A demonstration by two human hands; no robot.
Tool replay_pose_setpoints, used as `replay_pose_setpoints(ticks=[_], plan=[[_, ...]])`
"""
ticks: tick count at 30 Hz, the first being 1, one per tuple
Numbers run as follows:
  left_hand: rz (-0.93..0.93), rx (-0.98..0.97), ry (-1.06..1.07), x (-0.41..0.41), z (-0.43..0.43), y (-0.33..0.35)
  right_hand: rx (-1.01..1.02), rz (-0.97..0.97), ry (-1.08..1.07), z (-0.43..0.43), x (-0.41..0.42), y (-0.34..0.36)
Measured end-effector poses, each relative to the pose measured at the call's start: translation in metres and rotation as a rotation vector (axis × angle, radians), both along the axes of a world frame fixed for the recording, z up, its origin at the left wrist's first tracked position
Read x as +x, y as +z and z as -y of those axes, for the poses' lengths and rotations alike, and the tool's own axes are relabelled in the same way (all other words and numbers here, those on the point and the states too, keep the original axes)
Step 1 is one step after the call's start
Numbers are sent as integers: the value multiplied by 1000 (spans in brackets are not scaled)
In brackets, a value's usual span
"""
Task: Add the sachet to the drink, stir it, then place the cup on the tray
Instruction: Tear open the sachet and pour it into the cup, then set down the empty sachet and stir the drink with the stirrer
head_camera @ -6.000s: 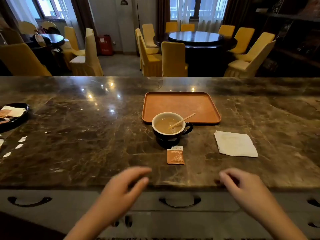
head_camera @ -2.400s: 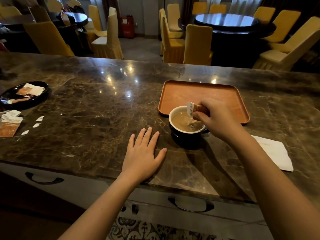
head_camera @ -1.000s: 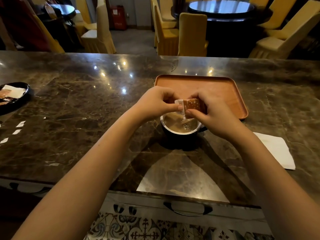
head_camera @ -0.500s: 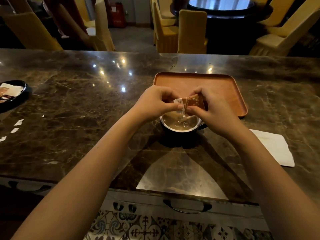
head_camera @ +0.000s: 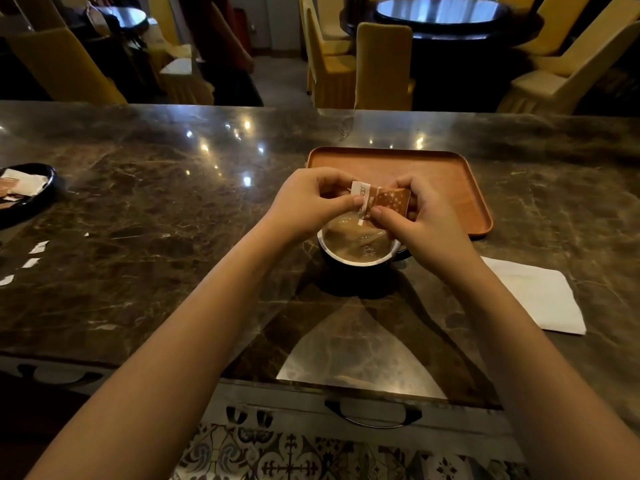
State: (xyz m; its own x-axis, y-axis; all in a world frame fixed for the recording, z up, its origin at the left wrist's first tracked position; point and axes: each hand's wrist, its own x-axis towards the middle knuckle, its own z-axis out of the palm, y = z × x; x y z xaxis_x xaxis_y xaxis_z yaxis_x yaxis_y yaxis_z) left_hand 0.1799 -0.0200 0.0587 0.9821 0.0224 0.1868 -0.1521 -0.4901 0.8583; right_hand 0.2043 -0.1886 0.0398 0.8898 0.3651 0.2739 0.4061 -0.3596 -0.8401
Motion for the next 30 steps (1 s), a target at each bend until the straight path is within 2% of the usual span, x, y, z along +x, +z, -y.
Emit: replay_pose_setpoints(ticks=[6, 9, 12, 14, 19, 24, 30], plan=[[81, 150, -34, -1, 6, 20, 17, 58, -28, 8, -4, 13], [105, 49, -25, -9, 9, 23, 184, -59, -43, 12, -9, 15], [54, -102, 6, -21, 10, 18, 382, -203, -34, 11, -18, 14], [20, -170, 26, -29, 10, 12, 434, -250, -45, 9, -23, 12], [35, -253, 88, -42, 12, 10, 428, -260, -34, 0, -38, 9], [75, -292, 72, -57, 11, 13, 302, -129, -49, -3, -47, 13], [79, -295, 61, -75, 8, 10, 166, -30, 45, -9, -60, 18]])
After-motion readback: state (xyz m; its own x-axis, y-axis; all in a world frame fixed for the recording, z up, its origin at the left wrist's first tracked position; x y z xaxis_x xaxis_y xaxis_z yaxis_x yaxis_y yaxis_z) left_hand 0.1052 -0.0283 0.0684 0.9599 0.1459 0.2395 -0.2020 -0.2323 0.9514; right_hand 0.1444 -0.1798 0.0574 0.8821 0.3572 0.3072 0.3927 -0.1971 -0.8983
